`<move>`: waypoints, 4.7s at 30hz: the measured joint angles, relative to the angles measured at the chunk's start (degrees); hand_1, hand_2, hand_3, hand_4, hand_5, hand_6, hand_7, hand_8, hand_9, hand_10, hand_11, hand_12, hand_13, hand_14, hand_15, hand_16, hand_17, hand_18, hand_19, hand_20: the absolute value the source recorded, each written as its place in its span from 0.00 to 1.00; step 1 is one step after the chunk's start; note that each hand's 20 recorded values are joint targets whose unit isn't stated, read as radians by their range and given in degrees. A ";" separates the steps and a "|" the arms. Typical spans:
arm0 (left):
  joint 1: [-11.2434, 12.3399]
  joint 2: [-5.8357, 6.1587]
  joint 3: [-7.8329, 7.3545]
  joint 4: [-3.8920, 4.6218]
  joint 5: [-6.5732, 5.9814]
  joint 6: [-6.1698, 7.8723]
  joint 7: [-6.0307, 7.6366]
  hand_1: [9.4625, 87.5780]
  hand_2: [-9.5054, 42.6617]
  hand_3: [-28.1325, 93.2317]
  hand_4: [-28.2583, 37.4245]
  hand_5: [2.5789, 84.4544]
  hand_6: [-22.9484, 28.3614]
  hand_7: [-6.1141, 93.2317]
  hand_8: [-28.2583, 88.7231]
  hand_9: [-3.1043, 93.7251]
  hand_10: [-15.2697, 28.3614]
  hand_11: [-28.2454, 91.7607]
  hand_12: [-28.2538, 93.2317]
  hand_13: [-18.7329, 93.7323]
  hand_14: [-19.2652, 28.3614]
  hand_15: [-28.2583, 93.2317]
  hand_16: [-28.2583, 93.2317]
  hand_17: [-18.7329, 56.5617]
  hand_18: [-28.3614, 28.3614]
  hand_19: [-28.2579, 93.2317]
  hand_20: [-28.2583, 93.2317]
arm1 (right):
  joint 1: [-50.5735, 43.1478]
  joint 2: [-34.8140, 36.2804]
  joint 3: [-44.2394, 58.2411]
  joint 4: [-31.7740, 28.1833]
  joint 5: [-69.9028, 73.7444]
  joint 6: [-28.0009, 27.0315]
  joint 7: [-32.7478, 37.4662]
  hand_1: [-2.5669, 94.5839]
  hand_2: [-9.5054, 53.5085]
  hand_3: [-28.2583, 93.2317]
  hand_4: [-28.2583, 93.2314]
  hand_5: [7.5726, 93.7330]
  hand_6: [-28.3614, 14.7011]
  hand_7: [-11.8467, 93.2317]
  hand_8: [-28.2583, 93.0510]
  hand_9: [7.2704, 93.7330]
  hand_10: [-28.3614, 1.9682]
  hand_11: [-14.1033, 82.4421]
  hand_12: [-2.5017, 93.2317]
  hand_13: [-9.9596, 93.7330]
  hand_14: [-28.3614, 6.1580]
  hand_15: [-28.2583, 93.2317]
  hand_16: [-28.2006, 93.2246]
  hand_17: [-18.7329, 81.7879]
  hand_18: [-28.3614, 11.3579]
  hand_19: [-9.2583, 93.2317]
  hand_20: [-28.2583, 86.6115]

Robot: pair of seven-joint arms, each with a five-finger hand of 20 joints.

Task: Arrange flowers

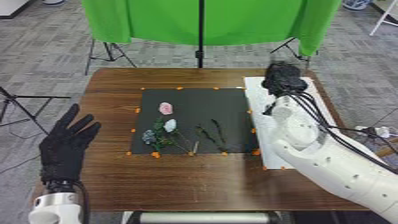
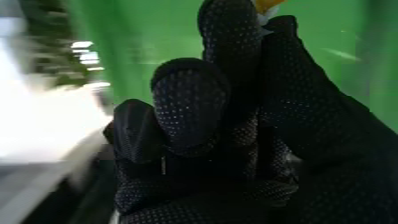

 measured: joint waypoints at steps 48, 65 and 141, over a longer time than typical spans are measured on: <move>-1.74 -1.28 -0.39 0.13 3.58 -1.38 -3.62 0.16 0.31 0.88 0.00 0.37 0.56 0.22 0.14 0.37 0.76 0.46 0.33 0.38 0.92 0.68 0.17 0.13 0.95 0.67 0.42 | -8.46 -20.41 0.45 -1.50 -4.92 -23.63 -15.94 0.40 0.00 0.85 0.00 0.72 0.70 0.27 0.13 0.82 0.57 0.50 0.21 0.73 0.54 0.87 0.37 0.48 0.22 1.00 0.77; -1.45 -0.50 0.35 0.02 3.32 -0.85 -2.66 0.15 0.31 0.88 0.00 0.37 0.56 0.22 0.14 0.37 0.76 0.46 0.33 0.38 0.92 0.68 0.17 0.13 0.95 0.67 0.42 | 6.53 -0.95 -0.50 8.63 10.19 -13.17 -0.14 0.37 0.00 0.90 0.00 0.47 0.68 0.28 0.12 0.49 0.32 0.34 0.16 0.53 0.40 0.84 0.29 0.38 0.25 1.00 0.73; -2.05 -1.12 0.75 0.42 3.28 -1.16 -3.13 0.15 0.31 0.88 0.00 0.37 0.56 0.22 0.14 0.37 0.76 0.46 0.33 0.38 0.92 0.68 0.17 0.13 0.95 0.67 0.42 | -5.15 -8.55 -1.36 2.73 -10.91 -14.83 -25.78 0.52 0.00 0.82 0.00 0.83 0.77 0.27 0.21 0.89 0.72 0.36 0.37 0.72 0.61 0.87 0.37 0.42 0.25 1.00 0.73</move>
